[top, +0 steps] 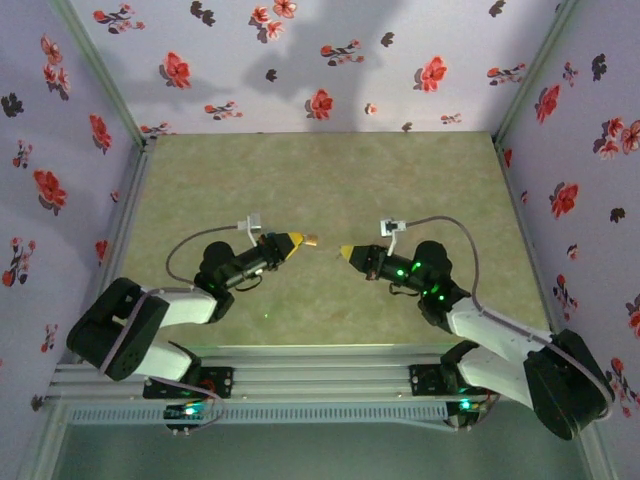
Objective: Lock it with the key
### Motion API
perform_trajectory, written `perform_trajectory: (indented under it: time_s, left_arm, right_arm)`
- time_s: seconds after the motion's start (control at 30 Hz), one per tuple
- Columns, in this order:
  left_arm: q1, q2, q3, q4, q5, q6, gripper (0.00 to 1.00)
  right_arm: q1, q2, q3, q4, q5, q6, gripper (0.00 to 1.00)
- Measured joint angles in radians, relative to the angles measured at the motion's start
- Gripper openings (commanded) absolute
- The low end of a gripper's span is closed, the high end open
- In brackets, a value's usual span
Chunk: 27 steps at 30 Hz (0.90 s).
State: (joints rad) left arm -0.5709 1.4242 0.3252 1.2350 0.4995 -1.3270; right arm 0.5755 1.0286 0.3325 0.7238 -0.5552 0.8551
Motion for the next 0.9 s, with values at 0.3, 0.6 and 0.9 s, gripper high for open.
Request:
perform_trajectory:
  time_s: [0.3,0.6,0.9]
  left_arm:
    - [0.0,0.059,0.034,-0.126,0.036,0.027,0.0]
    - [0.0,0.053,0.15,-0.503,0.047,0.181,0.0]
    - [0.0,0.053,0.319,-0.93,0.039,0.353,0.0]
  right_arm:
    - [-0.058,-0.137,-0.051,-0.093,0.14,-0.008,0.0]
    - [-0.063,-0.141,-0.052,-0.144,0.194,-0.01,0.0]
    - [-0.072,-0.141,-0.052,-0.198,0.228,-0.017,0.0]
